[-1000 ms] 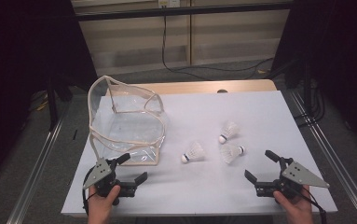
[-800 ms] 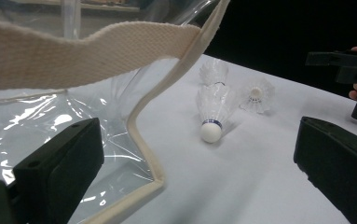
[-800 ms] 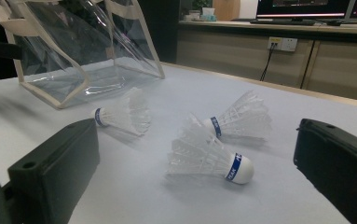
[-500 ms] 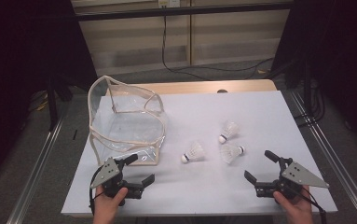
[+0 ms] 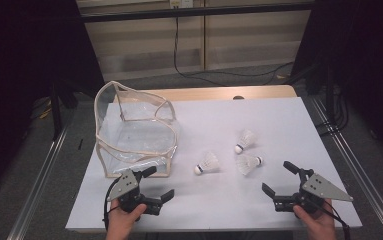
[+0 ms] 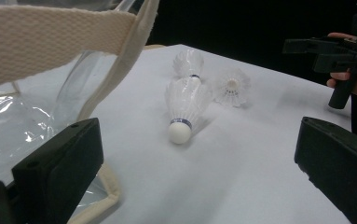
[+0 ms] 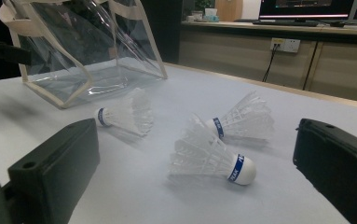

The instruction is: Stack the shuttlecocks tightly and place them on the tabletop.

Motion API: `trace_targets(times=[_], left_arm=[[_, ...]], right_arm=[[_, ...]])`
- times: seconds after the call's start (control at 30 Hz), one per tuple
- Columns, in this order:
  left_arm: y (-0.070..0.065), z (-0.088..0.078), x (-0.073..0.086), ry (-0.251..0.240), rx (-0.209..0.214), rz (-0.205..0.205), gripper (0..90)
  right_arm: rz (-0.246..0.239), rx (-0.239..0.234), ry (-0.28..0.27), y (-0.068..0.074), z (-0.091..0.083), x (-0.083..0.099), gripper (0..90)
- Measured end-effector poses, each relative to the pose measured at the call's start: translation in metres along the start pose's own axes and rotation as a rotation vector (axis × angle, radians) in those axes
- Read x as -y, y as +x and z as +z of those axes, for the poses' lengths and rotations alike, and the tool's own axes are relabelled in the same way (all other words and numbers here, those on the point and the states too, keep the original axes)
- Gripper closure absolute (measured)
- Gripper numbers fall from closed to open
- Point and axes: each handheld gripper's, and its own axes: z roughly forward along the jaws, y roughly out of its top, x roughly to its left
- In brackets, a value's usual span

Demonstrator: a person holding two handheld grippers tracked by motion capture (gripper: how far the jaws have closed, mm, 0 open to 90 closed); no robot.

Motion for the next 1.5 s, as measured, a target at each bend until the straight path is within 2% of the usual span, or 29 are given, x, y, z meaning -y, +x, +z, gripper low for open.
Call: trace_targets(times=[0.33, 0.57, 0.93, 1.2, 1.37, 1.43, 1.5], left_arm=[[-0.009, 0.012, -0.002, 0.031, 0.031, 0.020, 1.6], [-0.013, 0.022, -0.004, 0.068, 0.033, 0.045, 1.8], [-0.018, 0.033, -0.006, 0.099, 0.033, 0.039, 2.3], [-0.024, 0.044, -0.006, 0.153, 0.041, 0.071, 3.5], [-0.026, 0.049, -0.006, 0.183, 0.028, 0.072, 4.6], [-0.026, 0.051, -0.007, 0.192, 0.012, 0.086, 4.8], [-0.027, 0.053, -0.008, 0.198, 0.009, 0.077, 4.8]], right_arm=[[-0.001, -0.004, -0.004, 0.000, 0.000, 0.000, 0.1], [-0.003, -0.004, -0.007, 0.000, -0.001, 0.000, 0.1], [-0.002, -0.008, -0.006, 0.000, -0.001, 0.000, 0.2], [-0.001, -0.008, -0.004, 0.000, -0.001, 0.000, 0.2], [-0.004, -0.009, -0.005, 0.000, -0.001, 0.000, 0.2], [-0.004, -0.008, -0.005, 0.000, -0.001, 0.000, 0.2], [-0.004, -0.007, -0.003, 0.000, -0.001, 0.000, 0.2]])
